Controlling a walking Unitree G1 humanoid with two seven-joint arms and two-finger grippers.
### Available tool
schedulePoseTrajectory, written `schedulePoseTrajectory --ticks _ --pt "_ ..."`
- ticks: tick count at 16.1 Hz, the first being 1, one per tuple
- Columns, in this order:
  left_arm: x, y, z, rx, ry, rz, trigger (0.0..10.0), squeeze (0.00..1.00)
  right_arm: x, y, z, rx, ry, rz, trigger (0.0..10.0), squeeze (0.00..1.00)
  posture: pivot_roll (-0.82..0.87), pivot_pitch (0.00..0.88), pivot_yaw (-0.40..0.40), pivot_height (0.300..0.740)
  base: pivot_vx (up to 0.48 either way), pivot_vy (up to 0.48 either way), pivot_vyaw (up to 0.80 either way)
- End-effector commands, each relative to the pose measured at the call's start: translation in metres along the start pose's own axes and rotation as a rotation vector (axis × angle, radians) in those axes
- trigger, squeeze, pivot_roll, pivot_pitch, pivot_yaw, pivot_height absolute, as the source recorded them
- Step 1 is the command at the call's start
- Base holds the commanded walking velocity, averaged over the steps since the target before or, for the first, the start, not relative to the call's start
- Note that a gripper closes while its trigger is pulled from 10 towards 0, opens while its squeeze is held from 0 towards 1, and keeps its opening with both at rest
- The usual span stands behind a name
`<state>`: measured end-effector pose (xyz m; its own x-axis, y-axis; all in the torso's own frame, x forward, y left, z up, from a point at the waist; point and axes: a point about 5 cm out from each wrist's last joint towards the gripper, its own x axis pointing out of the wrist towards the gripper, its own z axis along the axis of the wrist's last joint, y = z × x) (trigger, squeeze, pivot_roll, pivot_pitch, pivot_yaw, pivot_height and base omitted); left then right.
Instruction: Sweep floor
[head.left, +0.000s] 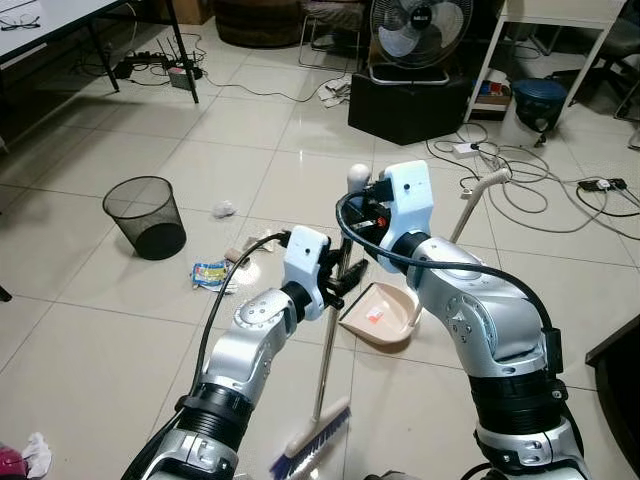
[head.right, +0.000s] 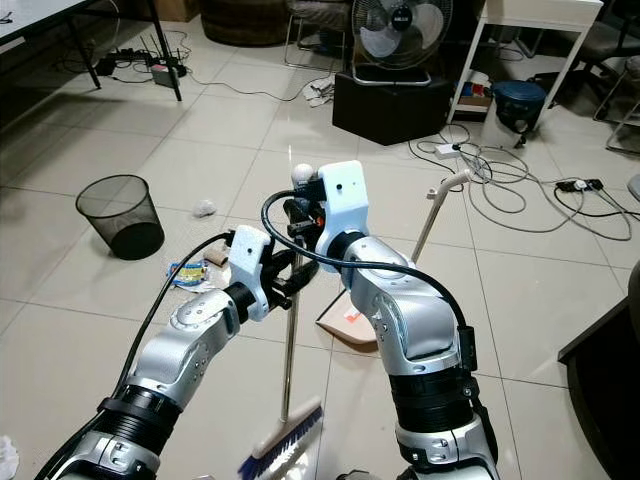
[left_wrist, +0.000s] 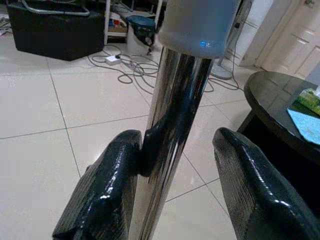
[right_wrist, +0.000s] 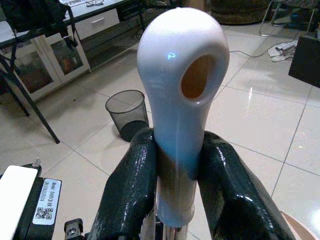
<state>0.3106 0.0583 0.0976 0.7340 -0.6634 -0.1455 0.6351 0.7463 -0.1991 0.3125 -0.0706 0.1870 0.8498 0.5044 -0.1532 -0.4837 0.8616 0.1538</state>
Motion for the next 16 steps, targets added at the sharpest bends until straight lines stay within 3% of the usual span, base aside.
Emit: schedulePoseTrajectory --ticks 1,16 --pt "0.0044 -0.0032 0.0026 0.008 -0.004 -0.015 0.0 0.00 0.0004 0.0082 0.0155 -0.019 -0.049 0.034 10.0 0.00 -0.18 0.000 -0.005 0.740 0.000 0.000 0.00" --pt "0.0055 -0.0017 0.0022 0.011 -0.026 -0.008 0.0 0.00 0.0017 0.0096 0.0175 -0.024 -0.049 0.043 10.0 0.00 -0.18 0.000 -0.013 0.740 0.000 0.000 0.00"
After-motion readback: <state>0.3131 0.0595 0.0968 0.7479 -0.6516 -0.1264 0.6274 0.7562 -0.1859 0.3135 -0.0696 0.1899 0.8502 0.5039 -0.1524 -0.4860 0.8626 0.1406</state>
